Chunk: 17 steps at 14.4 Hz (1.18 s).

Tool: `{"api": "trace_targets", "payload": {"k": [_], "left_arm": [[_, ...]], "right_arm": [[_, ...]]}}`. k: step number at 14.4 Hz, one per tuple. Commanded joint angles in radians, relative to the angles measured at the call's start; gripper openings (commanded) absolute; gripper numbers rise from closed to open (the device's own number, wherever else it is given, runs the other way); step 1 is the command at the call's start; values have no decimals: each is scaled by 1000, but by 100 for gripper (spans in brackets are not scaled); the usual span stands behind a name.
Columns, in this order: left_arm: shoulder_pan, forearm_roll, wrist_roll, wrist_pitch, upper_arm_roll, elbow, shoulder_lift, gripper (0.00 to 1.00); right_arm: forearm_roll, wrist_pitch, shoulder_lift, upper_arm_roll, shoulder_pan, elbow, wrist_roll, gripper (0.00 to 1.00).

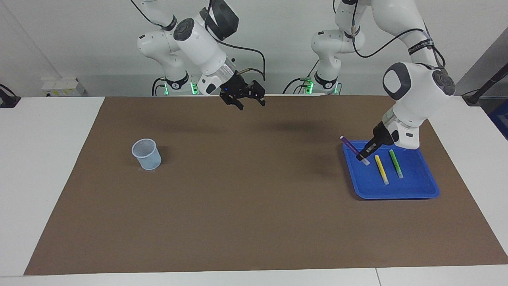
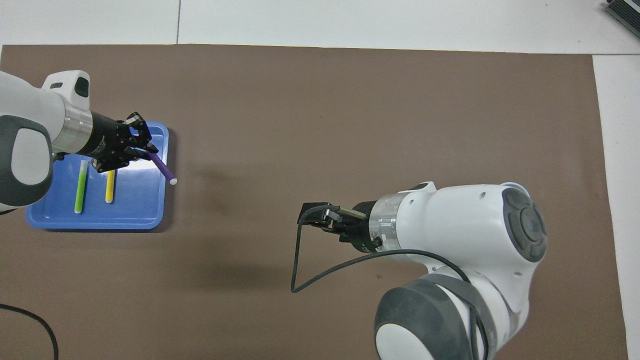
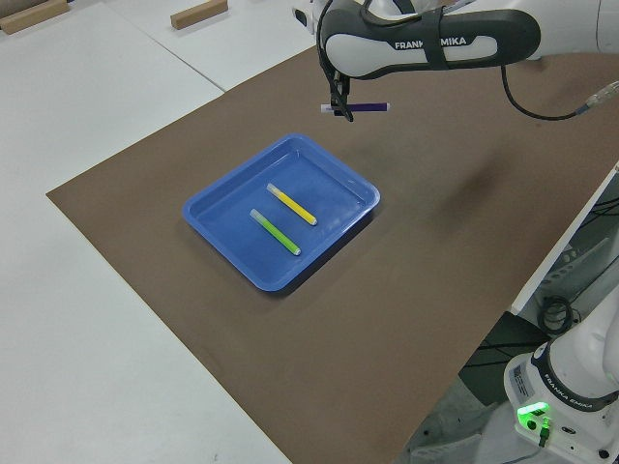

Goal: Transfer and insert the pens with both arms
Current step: 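Lift the purple pen with the left gripper while the right gripper approaches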

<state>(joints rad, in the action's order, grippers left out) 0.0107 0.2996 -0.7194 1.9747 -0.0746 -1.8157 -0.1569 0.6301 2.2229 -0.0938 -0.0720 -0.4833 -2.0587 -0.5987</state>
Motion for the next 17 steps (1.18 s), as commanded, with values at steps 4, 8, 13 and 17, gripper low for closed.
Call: {"api": "trace_targets", "payload": {"k": [4,8,13,17], "left_arm": [[-3,275,-176,-65,-1,-56,51,0],[-11,377,-286,-92,1,-108,89,0],[-34,408,-465,-97,3,-189,174,0],[-29,408,-514,-111,3,-241,238,0]], "right_arm": [[92,216,25,0,-113,2,-157,100],[177,400,136,0,-188,84,-182,100],[184,462,230,0,-227,181,-254,100],[186,562,340,0,-262,287,-266,100]]}}
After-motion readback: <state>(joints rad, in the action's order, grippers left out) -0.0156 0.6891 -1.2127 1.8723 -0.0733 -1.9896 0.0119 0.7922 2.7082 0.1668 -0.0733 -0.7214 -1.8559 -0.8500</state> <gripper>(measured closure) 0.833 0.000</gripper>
